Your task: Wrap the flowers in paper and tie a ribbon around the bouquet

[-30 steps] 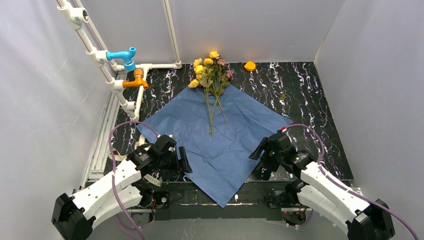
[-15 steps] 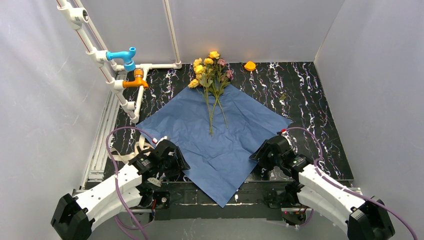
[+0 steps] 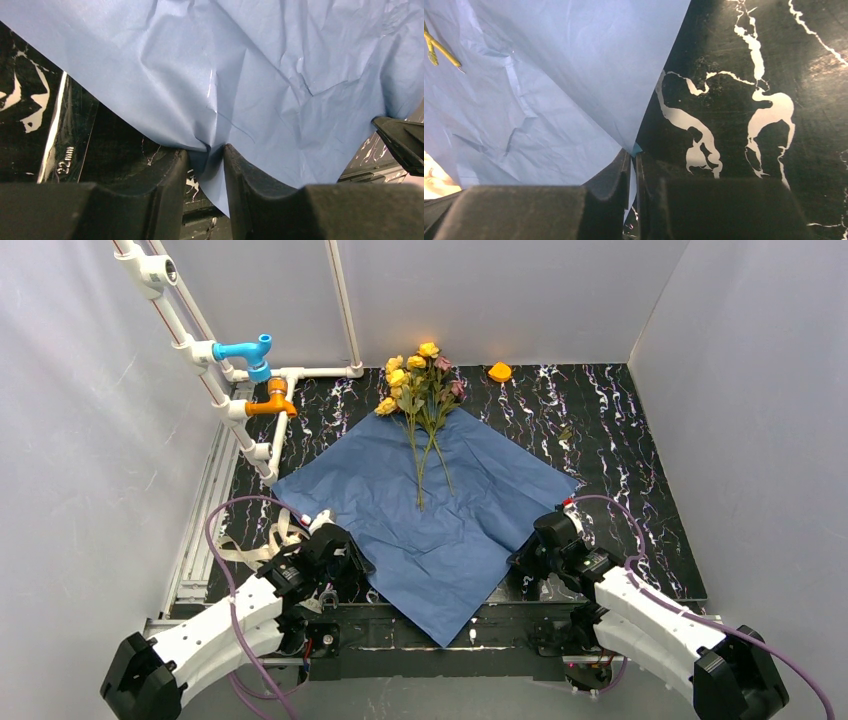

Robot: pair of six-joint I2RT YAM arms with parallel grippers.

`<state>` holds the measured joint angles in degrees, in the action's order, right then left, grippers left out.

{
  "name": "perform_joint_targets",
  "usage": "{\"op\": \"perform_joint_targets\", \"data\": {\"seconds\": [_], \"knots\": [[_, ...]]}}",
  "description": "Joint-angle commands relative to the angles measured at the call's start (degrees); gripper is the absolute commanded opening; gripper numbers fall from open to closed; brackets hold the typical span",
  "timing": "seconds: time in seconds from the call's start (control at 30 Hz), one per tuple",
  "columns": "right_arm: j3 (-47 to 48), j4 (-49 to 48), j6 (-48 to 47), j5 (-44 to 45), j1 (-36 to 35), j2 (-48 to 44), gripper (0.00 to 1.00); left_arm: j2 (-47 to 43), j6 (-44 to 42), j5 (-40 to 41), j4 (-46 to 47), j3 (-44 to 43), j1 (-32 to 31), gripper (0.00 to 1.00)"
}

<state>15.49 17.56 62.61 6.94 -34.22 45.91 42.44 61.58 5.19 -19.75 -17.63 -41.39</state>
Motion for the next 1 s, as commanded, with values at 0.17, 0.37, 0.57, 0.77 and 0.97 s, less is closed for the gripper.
{"op": "perform_joint_targets", "data": {"seconds": [0.17, 0.37, 0.57, 0.77, 0.97], "knots": [[0.91, 3.18, -1.57, 3.95, -0.24, 0.08, 0.01, -1.97, 0.13, 5.75, -1.09, 0.08, -0.27, 0.0], [3.63, 7.28, -2.09, 7.31, -0.19, -1.49, 0.01, -2.16, 3.51, 6.27, -9.99, -2.6, -0.25, 0.0], [5.57, 9.57, -2.72, 8.35, -0.24, -1.74, 0.01, -2.98, 5.57, 4.91, -15.67, -4.43, -0.22, 0.0], [8.85, 10.55, -1.62, 6.25, -0.24, 2.44, 0.01, 1.78, -21.0, -3.11, -21.02, -20.41, -1.4, 0.67], [10.51, 12.29, -1.93, 7.5, -0.24, 3.82, 0.01, 14.39, -47.94, 10.53, -24.53, -35.0, -24.82, 0.65]]}}
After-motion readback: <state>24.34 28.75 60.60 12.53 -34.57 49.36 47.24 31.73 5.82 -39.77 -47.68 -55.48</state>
